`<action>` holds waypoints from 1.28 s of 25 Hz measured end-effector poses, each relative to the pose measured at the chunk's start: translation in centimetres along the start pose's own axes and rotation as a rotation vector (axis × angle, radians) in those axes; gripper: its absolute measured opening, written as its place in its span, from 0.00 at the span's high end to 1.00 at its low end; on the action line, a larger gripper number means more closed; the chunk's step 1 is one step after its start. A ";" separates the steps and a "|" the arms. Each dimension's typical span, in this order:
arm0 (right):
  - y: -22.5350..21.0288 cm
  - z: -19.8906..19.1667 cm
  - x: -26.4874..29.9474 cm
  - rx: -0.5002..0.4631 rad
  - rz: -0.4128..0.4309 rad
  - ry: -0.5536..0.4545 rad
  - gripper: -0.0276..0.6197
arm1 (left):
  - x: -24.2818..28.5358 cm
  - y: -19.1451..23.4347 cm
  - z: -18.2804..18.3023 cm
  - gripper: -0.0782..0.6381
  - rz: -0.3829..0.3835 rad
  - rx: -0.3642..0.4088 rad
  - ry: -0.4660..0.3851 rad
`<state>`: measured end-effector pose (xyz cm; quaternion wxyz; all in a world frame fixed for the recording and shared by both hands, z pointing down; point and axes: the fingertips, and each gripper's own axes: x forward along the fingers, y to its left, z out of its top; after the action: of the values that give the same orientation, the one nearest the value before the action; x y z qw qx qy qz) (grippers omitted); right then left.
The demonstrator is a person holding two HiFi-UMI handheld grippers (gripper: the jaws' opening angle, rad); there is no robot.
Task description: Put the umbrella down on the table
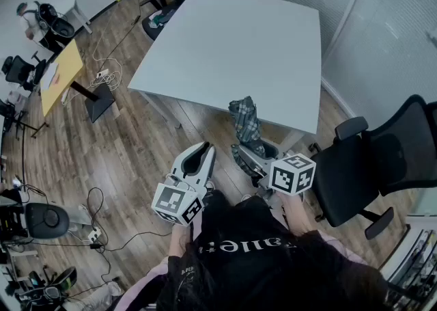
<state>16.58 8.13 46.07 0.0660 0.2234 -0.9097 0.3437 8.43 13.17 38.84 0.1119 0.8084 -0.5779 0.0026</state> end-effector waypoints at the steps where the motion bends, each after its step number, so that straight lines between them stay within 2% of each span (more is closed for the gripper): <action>1: 0.0 -0.1 -0.1 0.001 0.000 0.000 0.59 | -0.1 -0.1 -0.1 0.81 0.002 0.000 0.001; 24: -0.7 -2.1 -1.3 0.016 0.036 0.049 0.59 | -1.5 -1.8 -2.0 0.81 0.067 -0.016 0.011; 32: -0.9 -0.7 0.8 0.013 0.053 0.057 0.59 | -0.6 -0.5 -0.9 0.81 0.077 -0.002 0.009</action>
<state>16.22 7.70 47.33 0.0815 0.1896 -0.9109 0.3574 8.85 14.05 39.55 0.1153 0.7852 -0.6083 0.0098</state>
